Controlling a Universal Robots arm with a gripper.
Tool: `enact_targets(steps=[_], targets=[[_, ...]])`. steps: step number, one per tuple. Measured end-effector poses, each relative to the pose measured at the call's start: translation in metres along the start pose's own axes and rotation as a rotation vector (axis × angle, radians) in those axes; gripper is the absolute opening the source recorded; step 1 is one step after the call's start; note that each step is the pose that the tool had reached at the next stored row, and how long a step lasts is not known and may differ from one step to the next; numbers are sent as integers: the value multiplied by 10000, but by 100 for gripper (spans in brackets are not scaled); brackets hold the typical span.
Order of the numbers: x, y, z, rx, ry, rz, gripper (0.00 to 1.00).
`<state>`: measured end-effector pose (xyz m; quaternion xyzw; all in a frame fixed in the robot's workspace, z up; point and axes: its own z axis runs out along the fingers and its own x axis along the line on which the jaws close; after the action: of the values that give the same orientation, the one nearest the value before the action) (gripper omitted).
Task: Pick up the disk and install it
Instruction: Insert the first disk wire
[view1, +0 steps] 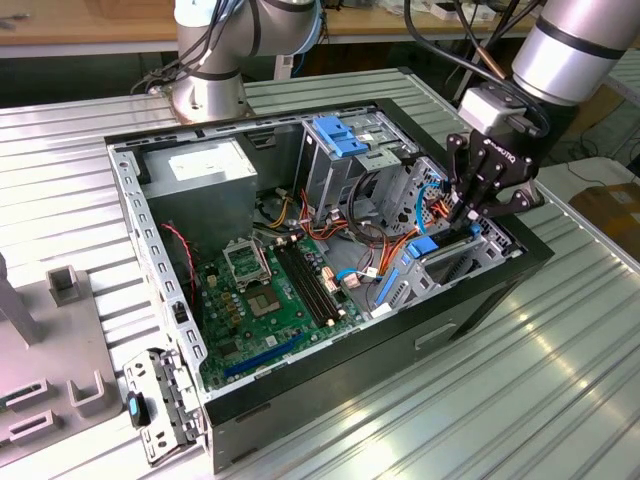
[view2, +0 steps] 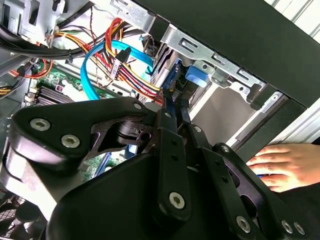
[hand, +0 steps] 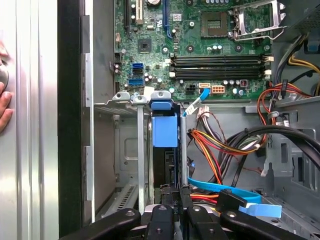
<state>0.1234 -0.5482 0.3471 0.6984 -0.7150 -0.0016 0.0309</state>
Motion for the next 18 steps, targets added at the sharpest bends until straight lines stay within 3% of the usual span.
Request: enact_targets(steps=[4, 18], targets=[[15, 5, 1, 11, -7, -271, 17], [15, 6, 1, 12, -7, -281, 17]])
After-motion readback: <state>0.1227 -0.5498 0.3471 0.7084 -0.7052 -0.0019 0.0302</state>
